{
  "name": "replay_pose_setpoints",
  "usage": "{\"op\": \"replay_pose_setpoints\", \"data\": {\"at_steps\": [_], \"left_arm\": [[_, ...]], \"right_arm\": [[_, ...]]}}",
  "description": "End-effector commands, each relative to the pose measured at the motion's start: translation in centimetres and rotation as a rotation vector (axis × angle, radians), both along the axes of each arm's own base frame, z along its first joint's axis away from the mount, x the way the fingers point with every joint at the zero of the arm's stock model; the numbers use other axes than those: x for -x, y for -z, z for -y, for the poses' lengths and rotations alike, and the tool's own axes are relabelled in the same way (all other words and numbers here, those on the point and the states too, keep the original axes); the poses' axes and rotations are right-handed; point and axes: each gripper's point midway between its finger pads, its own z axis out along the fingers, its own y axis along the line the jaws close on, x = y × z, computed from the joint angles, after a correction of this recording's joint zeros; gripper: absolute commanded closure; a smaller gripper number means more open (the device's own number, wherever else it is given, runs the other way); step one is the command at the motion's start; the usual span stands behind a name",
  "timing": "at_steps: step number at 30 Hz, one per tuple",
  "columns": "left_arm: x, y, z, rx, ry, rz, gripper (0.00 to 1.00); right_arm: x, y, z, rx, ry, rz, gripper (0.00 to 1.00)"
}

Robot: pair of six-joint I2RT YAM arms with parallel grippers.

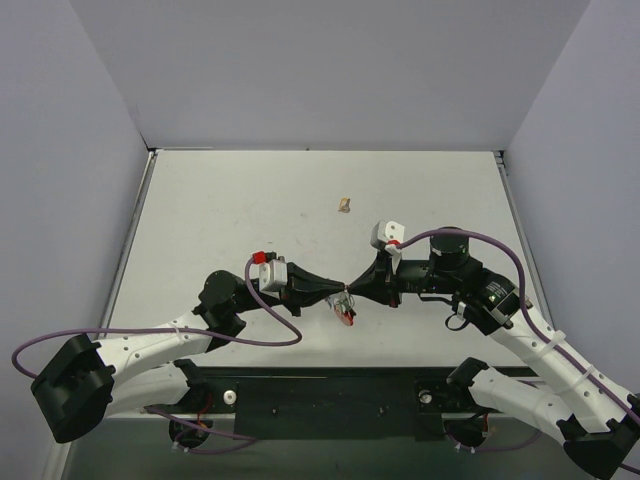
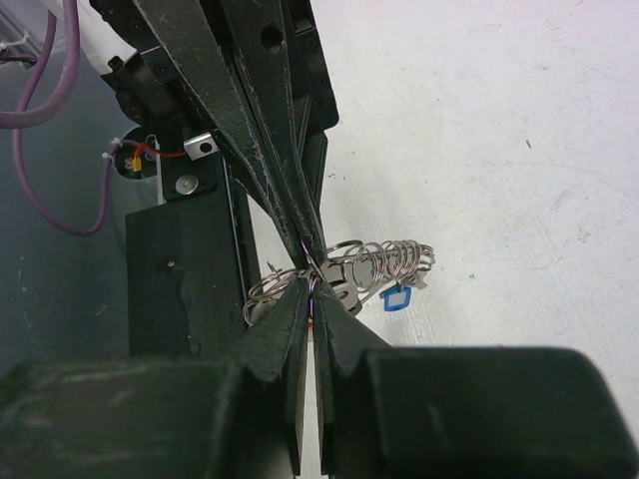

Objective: Put the keys on the keyring

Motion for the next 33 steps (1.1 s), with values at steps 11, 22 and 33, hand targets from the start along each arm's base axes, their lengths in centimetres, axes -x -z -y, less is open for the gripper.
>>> {"op": "replay_pose_setpoints", "data": {"at_steps": [11,22,33], "left_arm": [[1.3,0.6,0.4,-0.031,0.068,-0.014,1.00],[1.0,-0.6,-0.2,0.017,0.037,-0.019,1.00],[0.2,-1.2,-0.6,0.060,0.002,-0.080,1.00]], "right_arm": [[-0.4,-5.6,-1.4,-0.171,-0.040,0.155,1.00],[0.3,-2.7,-0.6,-0.049,-0.078,0.161,1.00],[1.2,-0.8,0.0,0.042,-0.145,0.222,1.00]]}}
